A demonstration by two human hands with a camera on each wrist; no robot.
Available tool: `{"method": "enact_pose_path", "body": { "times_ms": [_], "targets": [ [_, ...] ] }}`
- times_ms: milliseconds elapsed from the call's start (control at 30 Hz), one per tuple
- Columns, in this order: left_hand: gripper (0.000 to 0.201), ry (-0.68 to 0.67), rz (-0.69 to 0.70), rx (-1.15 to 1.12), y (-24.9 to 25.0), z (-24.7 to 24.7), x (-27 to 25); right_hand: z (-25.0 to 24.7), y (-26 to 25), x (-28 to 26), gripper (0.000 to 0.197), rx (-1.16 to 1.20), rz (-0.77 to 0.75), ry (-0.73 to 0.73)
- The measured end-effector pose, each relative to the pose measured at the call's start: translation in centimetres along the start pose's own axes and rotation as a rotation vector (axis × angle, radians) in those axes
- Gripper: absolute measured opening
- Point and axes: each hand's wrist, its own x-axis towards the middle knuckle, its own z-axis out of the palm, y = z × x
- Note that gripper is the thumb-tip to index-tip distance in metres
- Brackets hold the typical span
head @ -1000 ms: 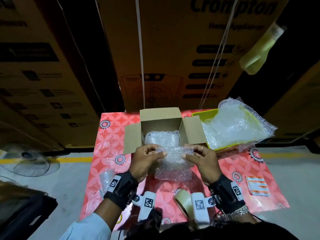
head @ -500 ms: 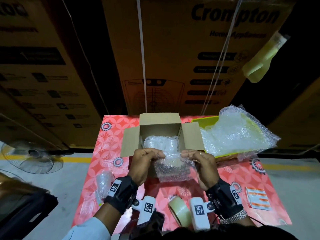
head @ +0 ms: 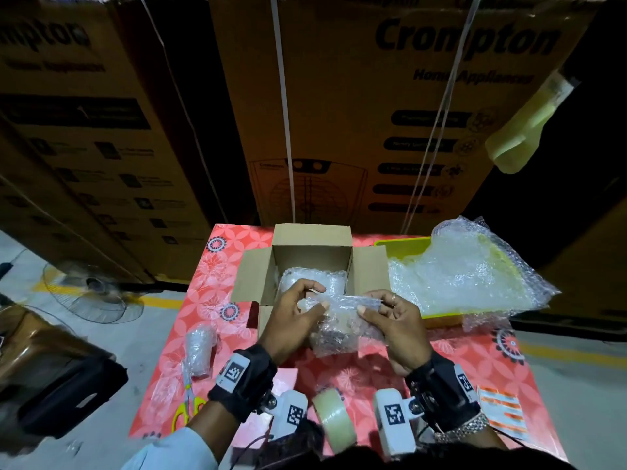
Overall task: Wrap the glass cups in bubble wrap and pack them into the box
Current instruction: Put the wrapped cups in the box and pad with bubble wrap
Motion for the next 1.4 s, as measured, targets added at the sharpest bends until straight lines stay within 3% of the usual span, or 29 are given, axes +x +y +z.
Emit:
{"method": "enact_pose_path", "body": {
  "times_ms": [67,167,300,433,567,667,767,833,967,1100,1267,1400],
  "targets": [
    [0.016,0.005,-0.08,-0.071,-0.1,0.8,-0.3,-0.6,-0.2,0.0,0.023,-0.05,-0.026,-0.017],
    [0.01,0.06,-0.066,-0.115,0.4,1.5,-0.6,-1.3,-0.6,0.3,0.025,-0.055,-0.042,0.0],
    [0.017,0.117,-0.072,-0.124,1.2,2.2,-0.6,-2.1,-0.5,0.2,0.03,-0.046,-0.056,0.003],
    [0.028,0.148,-0.034,-0.175,1.8,3.4,-1.0,-3.1,-0.5,0.2,0.008,0.054,0.012,-0.031],
    [0.017,0.157,0.044,-0.104,2.0,4.4,-0.8,-4.0,-1.7,0.2,0.028,0.001,-0.02,-0.077],
    [0.05,0.199,-0.02,-0.109,1.8,5.0,-0.4,-5.1,-2.3,0.5,0.046,-0.025,0.016,-0.083],
    [0.025,0.151,-0.035,-0.126,1.8,5.5,-0.5,-6.1,-2.5,1.1,0.029,-0.072,-0.029,-0.077],
    [0.018,0.112,-0.062,-0.13,2.0,5.9,-0.9,-6.2,-2.9,1.2,0.017,-0.116,-0.068,-0.118],
    [0.009,0.137,-0.083,-0.134,1.4,6.2,-1.5,-6.0,-3.3,1.1,0.019,-0.123,-0.083,-0.161],
    [0.025,0.211,-0.138,-0.309,1.6,6.2,-1.5,-5.6,-2.3,1.2,0.028,-0.04,-0.002,-0.162],
    [0.025,0.212,-0.154,-0.316,1.3,4.0,-1.5,-4.4,-1.8,1.2,0.01,-0.107,-0.02,-0.164],
    [0.032,0.166,-0.114,-0.201,0.4,1.6,-1.3,-3.2,-0.7,1.9,0.039,-0.268,-0.054,-0.197]
  ]
}}
